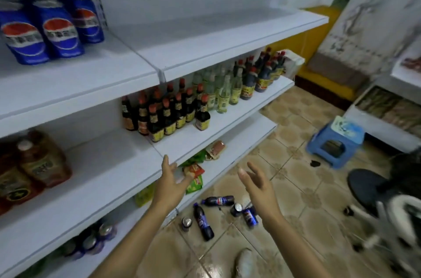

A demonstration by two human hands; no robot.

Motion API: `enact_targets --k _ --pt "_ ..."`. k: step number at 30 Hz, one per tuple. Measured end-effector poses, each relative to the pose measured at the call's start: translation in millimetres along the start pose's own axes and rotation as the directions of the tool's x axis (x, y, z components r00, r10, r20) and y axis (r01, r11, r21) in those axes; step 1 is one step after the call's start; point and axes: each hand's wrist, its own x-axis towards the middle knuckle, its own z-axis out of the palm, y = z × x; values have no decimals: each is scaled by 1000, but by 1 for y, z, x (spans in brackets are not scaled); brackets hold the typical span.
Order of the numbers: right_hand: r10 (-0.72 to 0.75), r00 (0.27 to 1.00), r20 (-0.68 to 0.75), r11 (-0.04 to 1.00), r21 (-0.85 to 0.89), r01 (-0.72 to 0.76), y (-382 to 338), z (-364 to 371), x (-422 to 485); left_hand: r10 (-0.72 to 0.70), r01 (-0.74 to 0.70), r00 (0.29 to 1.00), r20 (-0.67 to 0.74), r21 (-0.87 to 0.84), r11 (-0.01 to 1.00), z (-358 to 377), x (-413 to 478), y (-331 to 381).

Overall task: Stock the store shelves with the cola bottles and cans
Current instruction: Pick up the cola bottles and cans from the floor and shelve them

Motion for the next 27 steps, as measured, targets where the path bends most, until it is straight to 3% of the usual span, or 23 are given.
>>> enact_targets --k 6,11,16,22,24,27 --pt "209 976 -69 977 68 -204 70 -107 105 -184 183 977 110 25 983 148 65 3" --pt "433 899 -66 901 68 -429 141 -160 163 -419 421 888 188 33 906 236 95 -27" --pt "542 840 39 840 -55 -540 207 -156 201 -558 553 815 155 78 829 265 106 -77" --pt "671 721 175 741 -183 -646 302 -116 236 -695 681 703 151 138 719 290 139 -160" --pt "700 686 196 714 -196 -672 338 -105 253 -736 734 658 159 86 674 304 159 -195" --pt "688 711 146 724 -213 -656 394 -92 291 -789 804 592 163 -51 593 330 199 -252"
